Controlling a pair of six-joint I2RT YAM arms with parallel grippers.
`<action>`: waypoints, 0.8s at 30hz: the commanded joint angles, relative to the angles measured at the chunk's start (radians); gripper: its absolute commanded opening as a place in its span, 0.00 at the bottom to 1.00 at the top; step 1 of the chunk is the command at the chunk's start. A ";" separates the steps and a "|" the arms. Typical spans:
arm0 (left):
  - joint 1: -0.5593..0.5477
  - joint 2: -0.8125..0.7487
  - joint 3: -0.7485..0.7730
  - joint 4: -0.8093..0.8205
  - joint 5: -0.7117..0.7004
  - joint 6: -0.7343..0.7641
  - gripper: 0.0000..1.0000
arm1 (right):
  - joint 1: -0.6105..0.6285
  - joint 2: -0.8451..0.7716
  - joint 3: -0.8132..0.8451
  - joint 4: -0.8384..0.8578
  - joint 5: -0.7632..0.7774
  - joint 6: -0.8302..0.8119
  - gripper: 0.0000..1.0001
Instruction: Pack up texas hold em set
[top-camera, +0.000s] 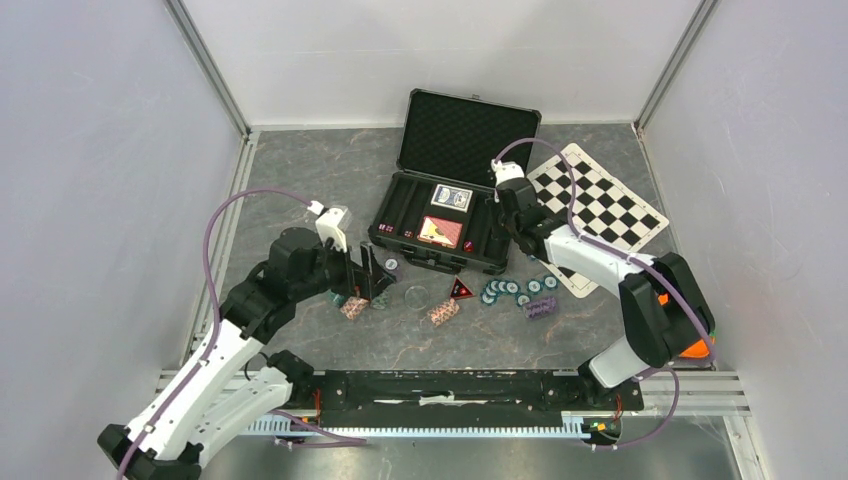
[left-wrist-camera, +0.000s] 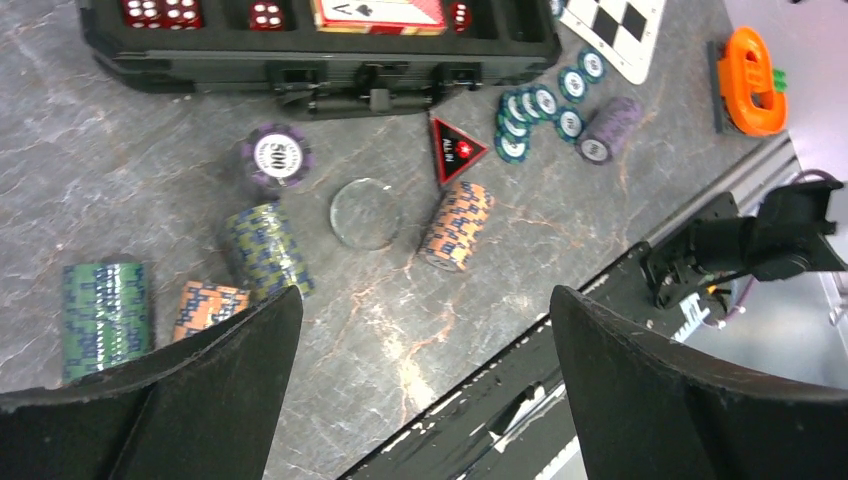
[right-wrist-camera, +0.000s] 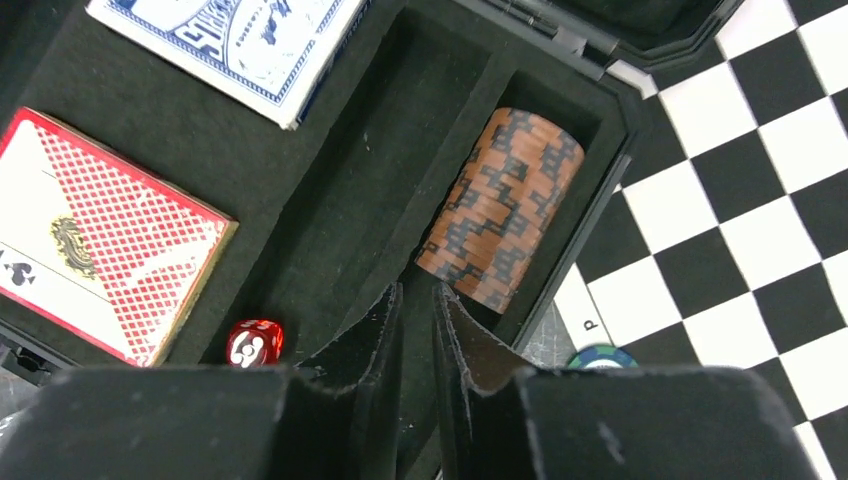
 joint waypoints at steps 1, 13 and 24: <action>-0.082 0.017 0.055 0.024 -0.124 -0.072 1.00 | 0.000 0.021 -0.020 0.014 -0.037 0.019 0.21; -0.184 0.097 -0.009 0.124 -0.171 -0.123 1.00 | -0.009 0.125 0.060 0.011 0.100 -0.006 0.20; -0.323 0.133 -0.065 0.266 -0.171 -0.117 1.00 | -0.030 0.139 0.098 -0.006 0.063 -0.031 0.30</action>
